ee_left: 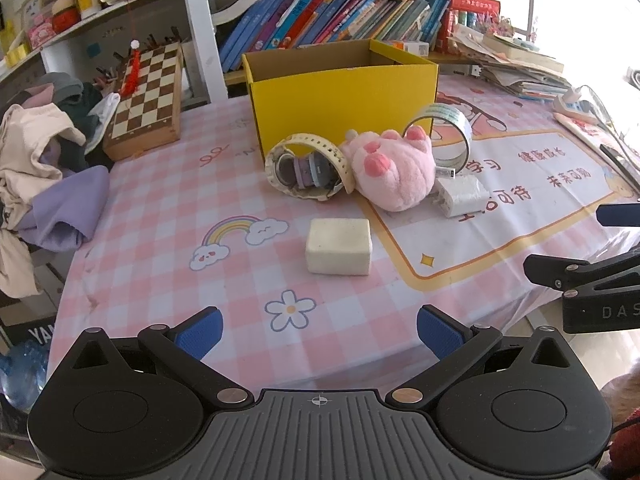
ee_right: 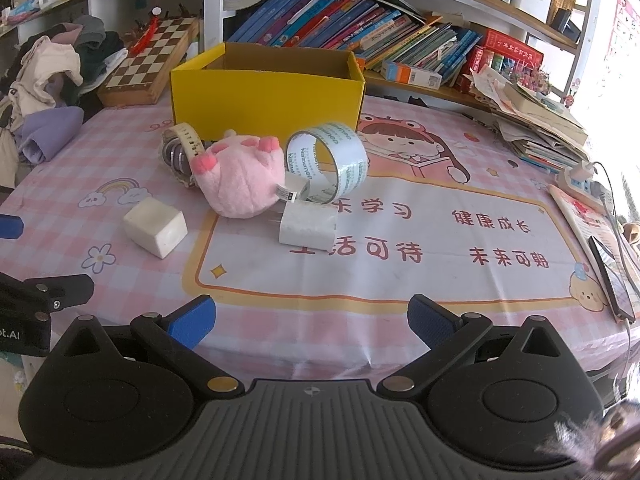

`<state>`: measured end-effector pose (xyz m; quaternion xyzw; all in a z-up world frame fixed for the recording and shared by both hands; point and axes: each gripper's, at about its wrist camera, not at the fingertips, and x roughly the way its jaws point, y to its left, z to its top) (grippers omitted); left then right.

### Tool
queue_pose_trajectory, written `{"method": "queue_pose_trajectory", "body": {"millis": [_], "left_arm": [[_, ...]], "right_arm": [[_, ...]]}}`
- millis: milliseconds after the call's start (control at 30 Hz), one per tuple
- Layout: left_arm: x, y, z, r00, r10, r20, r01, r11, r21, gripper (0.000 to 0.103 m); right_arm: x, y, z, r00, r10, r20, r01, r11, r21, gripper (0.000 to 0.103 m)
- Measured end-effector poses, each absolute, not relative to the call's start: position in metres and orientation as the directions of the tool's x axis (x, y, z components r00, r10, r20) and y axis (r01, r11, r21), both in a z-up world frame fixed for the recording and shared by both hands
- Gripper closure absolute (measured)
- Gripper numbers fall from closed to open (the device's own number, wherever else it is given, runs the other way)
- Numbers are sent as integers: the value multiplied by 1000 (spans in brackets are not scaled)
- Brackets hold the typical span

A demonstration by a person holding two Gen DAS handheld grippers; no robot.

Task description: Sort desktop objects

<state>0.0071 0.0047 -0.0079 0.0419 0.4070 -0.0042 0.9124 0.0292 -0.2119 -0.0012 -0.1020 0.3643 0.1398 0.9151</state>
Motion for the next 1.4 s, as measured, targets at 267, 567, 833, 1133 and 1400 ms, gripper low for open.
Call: {"method": "queue_pose_trajectory", "body": {"millis": [267,567,833,1133,1400], "left_arm": [[8,7,-8,669,27,-743,38,997,71,0],[8,9,-8,667,23,-745,43,997,69,0],[8,9,-9,667,23,-745,42,997,68,0],[7,7,-9,664,13,-748,55,996,66,0],[5,6,-7,668,6,-745,60,996,62,0]], "right_arm": [[31,-209,-1,694,183,-696,-336,938,-88,0],[32,-207,-1,693,183,-697,-338,937,-90,0],[32,-205,-1,694,181,-697,-337,937,-92,0],[32,-204,0,694,181,-697,-336,937,-91,0],[31,-205,2,691,194,-697,-344,936,-80,0]]}}
